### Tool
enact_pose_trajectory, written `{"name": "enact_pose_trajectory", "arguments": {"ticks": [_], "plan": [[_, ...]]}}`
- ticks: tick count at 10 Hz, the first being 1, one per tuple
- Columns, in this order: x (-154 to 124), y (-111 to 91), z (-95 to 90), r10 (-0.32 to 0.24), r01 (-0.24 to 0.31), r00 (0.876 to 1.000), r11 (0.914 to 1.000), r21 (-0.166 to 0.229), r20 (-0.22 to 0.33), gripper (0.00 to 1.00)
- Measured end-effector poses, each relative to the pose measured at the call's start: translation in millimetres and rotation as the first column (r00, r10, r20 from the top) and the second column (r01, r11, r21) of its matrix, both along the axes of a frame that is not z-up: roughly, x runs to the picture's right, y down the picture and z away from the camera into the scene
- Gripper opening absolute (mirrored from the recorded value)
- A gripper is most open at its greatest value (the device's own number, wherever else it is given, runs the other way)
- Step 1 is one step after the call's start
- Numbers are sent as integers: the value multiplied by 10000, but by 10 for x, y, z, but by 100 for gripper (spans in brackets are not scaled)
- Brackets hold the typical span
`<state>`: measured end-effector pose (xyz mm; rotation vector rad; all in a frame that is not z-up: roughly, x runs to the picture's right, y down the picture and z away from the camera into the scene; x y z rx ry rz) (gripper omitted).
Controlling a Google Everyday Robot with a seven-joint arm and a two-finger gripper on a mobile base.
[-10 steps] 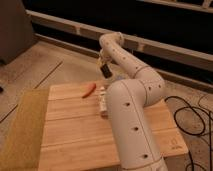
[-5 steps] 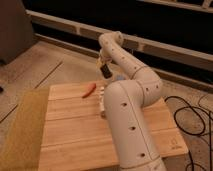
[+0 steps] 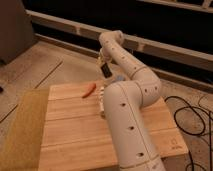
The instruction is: Place the eraser in the ceramic cup
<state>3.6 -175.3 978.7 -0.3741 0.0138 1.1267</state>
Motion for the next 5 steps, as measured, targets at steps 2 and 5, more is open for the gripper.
{"name": "enact_pose_trajectory", "arguments": {"ticks": [2, 5], "plan": [[11, -12, 2, 62, -62, 10000, 10000, -7, 29, 80], [17, -20, -2, 94, -94, 9999, 10000, -22, 92, 80]]}}
